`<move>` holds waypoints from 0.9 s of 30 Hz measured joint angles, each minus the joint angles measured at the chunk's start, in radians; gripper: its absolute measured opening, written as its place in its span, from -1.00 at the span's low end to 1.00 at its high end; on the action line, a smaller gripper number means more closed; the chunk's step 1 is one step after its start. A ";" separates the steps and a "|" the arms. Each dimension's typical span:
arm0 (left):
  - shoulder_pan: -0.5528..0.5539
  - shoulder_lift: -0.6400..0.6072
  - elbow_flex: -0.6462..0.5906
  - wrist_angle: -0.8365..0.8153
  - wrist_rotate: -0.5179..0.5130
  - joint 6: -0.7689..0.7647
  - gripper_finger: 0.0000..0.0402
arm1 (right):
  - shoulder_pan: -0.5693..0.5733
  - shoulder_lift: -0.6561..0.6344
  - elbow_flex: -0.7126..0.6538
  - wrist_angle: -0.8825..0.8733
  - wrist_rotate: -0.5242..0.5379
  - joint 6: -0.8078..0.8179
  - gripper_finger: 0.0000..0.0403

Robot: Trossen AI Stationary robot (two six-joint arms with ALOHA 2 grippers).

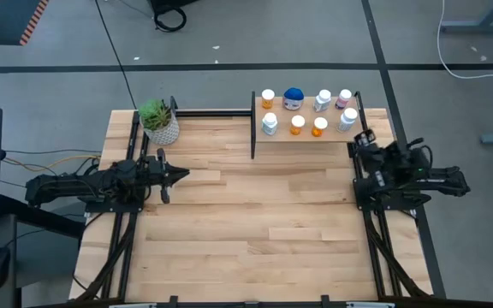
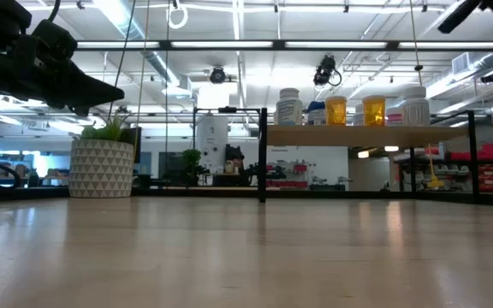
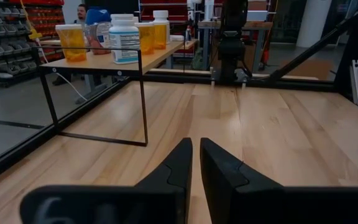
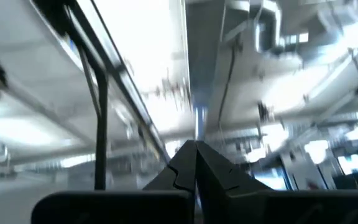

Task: Pick and place medicine bottles onto shelf by color
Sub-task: Return to Home Position

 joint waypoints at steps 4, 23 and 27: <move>0.000 0.000 0.000 0.000 0.000 0.000 -0.83 | 0.000 0.000 0.000 0.136 0.000 0.000 -0.94; 0.000 0.000 0.000 0.000 0.000 0.000 -0.80 | 0.000 0.000 0.000 0.200 0.000 0.000 -0.94; 0.000 0.000 0.000 0.000 0.000 0.000 -0.82 | 0.000 0.000 0.000 0.200 0.000 0.000 -0.94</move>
